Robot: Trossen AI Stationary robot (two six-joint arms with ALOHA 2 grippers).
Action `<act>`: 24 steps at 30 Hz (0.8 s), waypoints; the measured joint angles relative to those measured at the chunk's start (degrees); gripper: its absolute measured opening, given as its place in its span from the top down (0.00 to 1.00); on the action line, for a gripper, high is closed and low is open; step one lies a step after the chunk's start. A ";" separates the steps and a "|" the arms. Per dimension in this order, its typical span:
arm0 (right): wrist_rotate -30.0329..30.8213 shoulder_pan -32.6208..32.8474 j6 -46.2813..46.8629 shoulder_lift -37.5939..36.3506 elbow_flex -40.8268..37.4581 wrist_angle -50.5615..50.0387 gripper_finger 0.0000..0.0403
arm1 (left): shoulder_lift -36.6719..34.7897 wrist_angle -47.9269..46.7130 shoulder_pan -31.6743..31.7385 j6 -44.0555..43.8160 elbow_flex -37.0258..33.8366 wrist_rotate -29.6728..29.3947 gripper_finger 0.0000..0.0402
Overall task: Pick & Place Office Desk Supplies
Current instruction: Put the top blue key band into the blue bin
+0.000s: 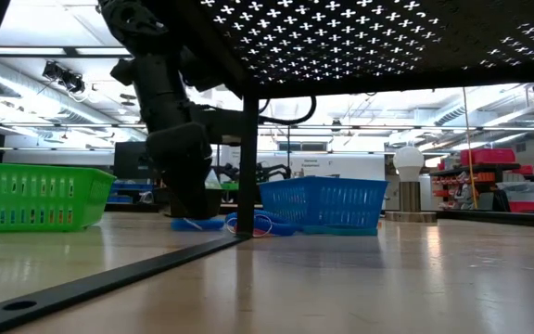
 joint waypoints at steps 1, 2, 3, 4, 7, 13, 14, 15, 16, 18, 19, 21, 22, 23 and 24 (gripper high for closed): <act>0.02 0.00 0.19 0.00 0.00 0.00 0.31 | 0.00 -0.06 -0.29 0.00 0.00 -0.89 0.88; 0.04 0.00 0.42 0.00 0.00 0.00 0.31 | 0.00 -0.04 -0.53 0.01 0.00 -1.63 0.93; 0.04 0.00 0.66 0.00 0.00 0.00 0.31 | 0.03 -0.07 -0.81 0.08 0.00 -2.27 0.95; 0.04 0.00 0.84 0.00 0.00 0.00 0.31 | 0.04 -0.38 -0.93 0.20 0.00 -2.75 0.96; 0.07 0.00 0.97 0.00 0.00 0.00 0.31 | -0.43 -0.98 -1.10 0.02 0.00 -2.92 0.98; 0.20 0.00 0.85 0.00 0.00 0.00 0.31 | -4.69 -3.87 -1.43 0.07 -0.53 -8.30 0.98; 0.20 0.00 0.82 0.00 0.00 0.00 0.31 | -5.79 -3.87 -1.40 0.16 -0.35 -9.38 0.98; 0.20 0.00 0.69 0.00 0.00 0.00 0.31 | -6.82 -4.21 -1.36 0.17 -0.25 -10.36 0.98; 0.20 0.00 0.57 0.00 -0.02 0.00 0.31 | -7.68 -4.76 -1.36 0.15 -0.24 -11.29 0.98; 0.18 0.00 0.09 0.00 -0.02 0.00 0.31 | -9.04 -5.30 -1.43 0.52 -0.33 -12.42 0.98; 0.19 -0.01 -0.15 0.00 -0.02 0.04 0.31 | -9.82 -4.82 -1.43 0.97 -0.33 -12.95 0.98; 0.17 -0.01 -0.66 0.00 -0.02 0.20 0.31 | -11.03 -3.99 -1.43 2.28 0.44 -14.21 0.98; 0.17 -0.01 -0.88 0.00 -0.02 0.37 0.31 | -11.34 -3.49 -1.43 3.47 1.20 -14.94 0.98; 0.17 0.00 -1.14 -0.01 -0.02 0.46 0.31 | -11.45 -3.36 -1.41 4.55 1.90 -15.53 0.98; 0.17 -0.01 -1.33 -0.02 -0.02 0.44 0.31 | -11.52 -3.19 -1.40 5.97 2.73 -16.14 0.98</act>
